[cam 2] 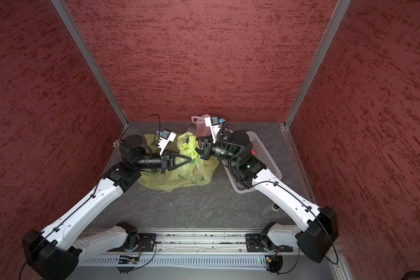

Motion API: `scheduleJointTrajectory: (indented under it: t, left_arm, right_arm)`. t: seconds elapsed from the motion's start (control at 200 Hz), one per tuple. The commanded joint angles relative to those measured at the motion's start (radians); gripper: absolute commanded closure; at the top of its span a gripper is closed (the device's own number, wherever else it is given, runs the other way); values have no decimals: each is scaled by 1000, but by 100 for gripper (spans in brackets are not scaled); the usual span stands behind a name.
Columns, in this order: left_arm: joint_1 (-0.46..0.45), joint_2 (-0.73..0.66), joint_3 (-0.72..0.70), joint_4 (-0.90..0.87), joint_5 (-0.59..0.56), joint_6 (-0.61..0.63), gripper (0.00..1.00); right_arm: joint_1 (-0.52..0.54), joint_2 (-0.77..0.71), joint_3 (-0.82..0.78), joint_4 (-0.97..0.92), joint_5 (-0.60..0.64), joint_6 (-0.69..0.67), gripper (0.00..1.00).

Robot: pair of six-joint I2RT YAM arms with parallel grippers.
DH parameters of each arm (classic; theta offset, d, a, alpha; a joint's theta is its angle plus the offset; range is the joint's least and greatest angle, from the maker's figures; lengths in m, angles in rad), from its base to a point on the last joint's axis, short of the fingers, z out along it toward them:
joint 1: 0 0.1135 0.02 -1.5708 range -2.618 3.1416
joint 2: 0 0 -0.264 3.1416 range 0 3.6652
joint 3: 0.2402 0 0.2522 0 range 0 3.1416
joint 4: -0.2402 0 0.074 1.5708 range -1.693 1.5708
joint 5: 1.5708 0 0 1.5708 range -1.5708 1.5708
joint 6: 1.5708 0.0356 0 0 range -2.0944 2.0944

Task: Place the peach into a plastic bag & tie a knot
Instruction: Cross the plastic bag at the center of the board.

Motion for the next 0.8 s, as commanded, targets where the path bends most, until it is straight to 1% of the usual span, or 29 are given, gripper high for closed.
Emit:
scheduleJointTrajectory:
  t: [0.0,0.11,0.275,0.466,0.566,0.606,0.656,0.716,0.746,0.796]
  left_arm:
    - [-7,-2,-40,87,-13,-45,100]
    - [-9,-10,-49,105,-29,-52,100]
    - [-1,-34,-45,37,-79,-14,100]
    - [-2,-45,-66,34,-102,-7,98]
    - [-13,-48,-81,46,-118,-7,96]
    - [-14,-48,-80,40,-123,-6,90]
    - [-13,-54,-75,19,-132,3,72]
    - [-11,-76,-66,-25,-147,25,55]
    - [-5,-90,-58,-49,-149,35,51]
    - [8,-113,-46,-90,-144,49,49]
  right_arm:
    - [6,-23,-24,274,-64,188,100]
    - [6,15,-31,355,-106,276,100]
    - [4,38,-20,415,-150,355,100]
    - [4,16,-14,383,-104,364,100]
    - [4,17,-28,451,-95,419,100]
    - [4,15,-28,452,-95,418,100]
    - [4,11,-12,398,-98,380,100]
    - [4,6,12,306,-96,311,100]
    - [4,3,16,281,-99,292,100]
    - [4,0,16,260,-103,271,100]
